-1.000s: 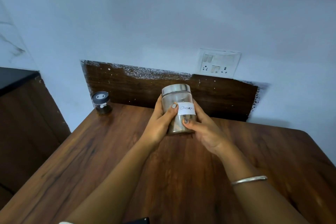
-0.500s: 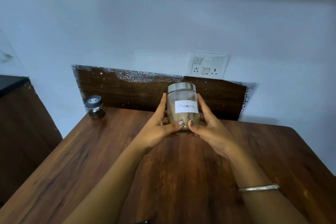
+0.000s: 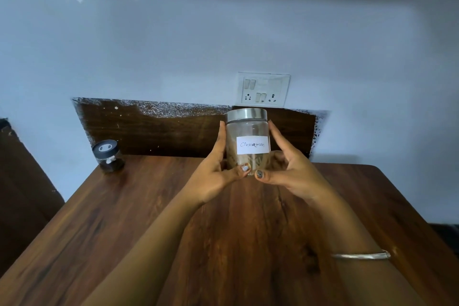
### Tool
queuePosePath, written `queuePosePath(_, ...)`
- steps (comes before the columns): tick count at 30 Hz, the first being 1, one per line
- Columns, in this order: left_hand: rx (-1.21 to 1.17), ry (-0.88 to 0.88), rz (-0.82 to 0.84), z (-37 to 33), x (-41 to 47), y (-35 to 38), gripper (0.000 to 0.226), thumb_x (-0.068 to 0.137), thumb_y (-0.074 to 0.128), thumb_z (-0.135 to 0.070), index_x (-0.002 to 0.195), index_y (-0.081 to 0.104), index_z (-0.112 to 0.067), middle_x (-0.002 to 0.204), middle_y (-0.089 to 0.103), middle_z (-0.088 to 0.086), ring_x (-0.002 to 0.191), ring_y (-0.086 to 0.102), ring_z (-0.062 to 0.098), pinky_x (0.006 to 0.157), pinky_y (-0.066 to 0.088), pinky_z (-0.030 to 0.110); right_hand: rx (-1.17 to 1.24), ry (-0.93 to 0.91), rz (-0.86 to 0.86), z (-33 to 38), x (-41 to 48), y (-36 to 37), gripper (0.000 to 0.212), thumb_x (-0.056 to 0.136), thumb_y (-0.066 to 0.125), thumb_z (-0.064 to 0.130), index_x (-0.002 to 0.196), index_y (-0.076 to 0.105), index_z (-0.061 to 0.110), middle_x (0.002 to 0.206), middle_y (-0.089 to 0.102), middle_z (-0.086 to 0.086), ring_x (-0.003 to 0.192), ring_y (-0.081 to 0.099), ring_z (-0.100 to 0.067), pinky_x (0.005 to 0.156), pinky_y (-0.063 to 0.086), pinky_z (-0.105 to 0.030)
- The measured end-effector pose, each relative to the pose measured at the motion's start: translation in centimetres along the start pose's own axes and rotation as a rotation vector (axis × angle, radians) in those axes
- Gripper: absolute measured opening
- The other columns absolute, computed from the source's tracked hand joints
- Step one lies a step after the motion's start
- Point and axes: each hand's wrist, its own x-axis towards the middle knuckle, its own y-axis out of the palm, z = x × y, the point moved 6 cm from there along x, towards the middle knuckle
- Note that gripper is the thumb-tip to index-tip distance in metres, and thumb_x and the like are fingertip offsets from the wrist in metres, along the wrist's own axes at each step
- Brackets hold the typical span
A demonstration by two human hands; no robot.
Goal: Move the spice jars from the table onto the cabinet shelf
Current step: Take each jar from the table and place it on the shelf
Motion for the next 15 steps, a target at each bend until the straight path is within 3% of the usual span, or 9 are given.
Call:
queuePosePath(4,0.047,0.052,-0.001,-0.3,0.8,1.4,0.100,0.079,0.065,-0.025,0.145,-0.009,-0.038,0.146,0.038,-0.005,0.127,0.047,0.015,0.103,0.044,0.040,-0.005,-0.005,-0.027,0.0,-0.4,-1.5,0.114,0.054,0.082,0.026,0.145,0.014,0.045,0.096,0.072,-0.003,0.094,0.067,-0.008,0.074,0.050,-0.013)
queuePosePath(7,0.092,0.098,-0.001,-0.6,1.7,2.7,0.097,0.078,0.065,-0.033,0.148,-0.003,-0.031,0.132,0.045,-0.022,0.123,0.050,0.006,0.101,0.045,0.029,-0.031,-0.017,-0.067,0.2,-0.8,-3.1,0.115,0.052,0.083,0.034,0.143,0.014,0.050,0.098,0.072,-0.002,0.095,0.067,-0.011,0.079,0.051,-0.020)
queuePosePath(10,0.132,0.152,-0.015,-1.1,3.2,3.9,0.088,0.081,0.064,-0.031,0.148,0.008,-0.018,0.125,0.049,-0.021,0.117,0.052,-0.002,0.095,0.047,0.022,-0.010,-0.049,-0.120,0.8,-1.2,-5.1,0.112,0.050,0.083,0.037,0.138,0.017,0.057,0.100,0.070,-0.004,0.097,0.067,-0.016,0.089,0.051,-0.034)
queuePosePath(13,0.145,0.192,0.001,-2.1,5.2,5.5,0.077,0.080,0.063,-0.029,0.139,0.017,-0.011,0.129,0.046,-0.017,0.121,0.049,-0.003,0.097,0.047,0.025,-0.034,-0.080,-0.173,1.5,-1.4,-7.6,0.107,0.053,0.081,0.035,0.136,0.018,0.058,0.102,0.071,0.006,0.098,0.066,-0.009,0.085,0.049,-0.019)
queuePosePath(15,0.152,0.219,0.015,-3.2,6.8,6.5,0.068,0.079,0.063,-0.028,0.132,0.021,-0.016,0.126,0.047,-0.022,0.120,0.049,-0.004,0.097,0.047,0.026,-0.063,-0.097,-0.207,2.1,-1.3,-9.4,0.107,0.057,0.081,0.032,0.140,0.017,0.053,0.102,0.070,0.011,0.099,0.065,-0.004,0.081,0.047,-0.012)
